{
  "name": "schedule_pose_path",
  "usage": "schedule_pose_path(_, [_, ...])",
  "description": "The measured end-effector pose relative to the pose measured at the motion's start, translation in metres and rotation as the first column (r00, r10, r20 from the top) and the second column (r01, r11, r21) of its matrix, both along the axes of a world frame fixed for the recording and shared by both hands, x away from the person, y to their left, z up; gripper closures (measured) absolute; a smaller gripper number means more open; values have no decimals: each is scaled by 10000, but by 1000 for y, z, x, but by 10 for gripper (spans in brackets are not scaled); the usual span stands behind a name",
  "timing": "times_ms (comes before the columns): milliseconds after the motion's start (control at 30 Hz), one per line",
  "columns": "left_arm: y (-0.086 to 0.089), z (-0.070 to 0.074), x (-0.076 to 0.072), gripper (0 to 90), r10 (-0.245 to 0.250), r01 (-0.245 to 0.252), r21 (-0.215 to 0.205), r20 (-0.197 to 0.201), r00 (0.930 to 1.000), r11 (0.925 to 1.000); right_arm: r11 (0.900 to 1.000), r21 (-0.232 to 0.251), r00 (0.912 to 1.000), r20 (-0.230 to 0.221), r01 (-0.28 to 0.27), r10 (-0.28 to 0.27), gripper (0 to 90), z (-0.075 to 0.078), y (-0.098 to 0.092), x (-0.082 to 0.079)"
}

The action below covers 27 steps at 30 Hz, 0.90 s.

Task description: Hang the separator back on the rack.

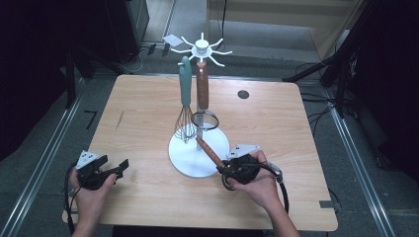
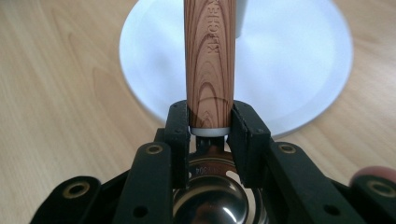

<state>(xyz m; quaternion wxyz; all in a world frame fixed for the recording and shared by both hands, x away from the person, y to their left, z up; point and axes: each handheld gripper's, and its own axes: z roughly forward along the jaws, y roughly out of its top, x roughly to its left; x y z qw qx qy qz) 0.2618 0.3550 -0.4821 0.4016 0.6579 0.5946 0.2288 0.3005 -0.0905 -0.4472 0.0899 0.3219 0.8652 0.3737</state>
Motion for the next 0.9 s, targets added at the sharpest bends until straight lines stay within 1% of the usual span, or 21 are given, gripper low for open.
schedule_pose_path(67, [0,0,0,137,-24,24,-53,10,10000,10000,9995,225,9997,88,204,-206,715,2,-4,1])
schedule_pose_path(133, [0,-1,-1,133,-215,216,-157,65,9997,9996,9979,473,9988,218,439,-450,716,4,-7,3])
schedule_pose_path(200, [1,-1,-1,88,-455,457,-214,100,9989,9987,9956,672,9971,338,658,-682,716,6,-11,4])
schedule_pose_path(267, [-1,-2,-2,69,-613,616,-242,119,9980,9978,9924,860,9949,423,877,-916,716,8,-15,5])
schedule_pose_path(367, [-3,-2,-2,64,-663,665,-102,134,9977,9977,9871,1142,9920,447,1120,-1177,715,11,-20,6])
schedule_pose_path(500, [-2,-2,-2,64,-714,717,-214,154,9973,9972,9821,1322,9880,591,1341,-1429,716,13,-26,7])
schedule_pose_path(633, [-3,-3,-2,64,-715,717,-113,168,9973,9974,9743,1636,9831,724,1549,-1684,715,16,-30,7])
schedule_pose_path(667, [-3,-3,-2,64,-710,711,-67,154,9974,9974,9708,1742,9806,766,1652,-1806,715,18,-32,7])
schedule_pose_path(700, [-4,-3,-2,64,-715,716,-23,150,9973,9974,9707,1759,9808,773,1636,-1793,715,18,-32,7])
schedule_pose_path(833, [-4,-3,-3,63,-745,745,-6,193,9970,9972,9634,2001,9756,910,1785,-1997,715,21,-36,7])
schedule_pose_path(900, [-4,-3,-3,47,-788,789,-31,211,9967,9969,9599,2124,9740,933,1830,-2063,715,22,-37,7])
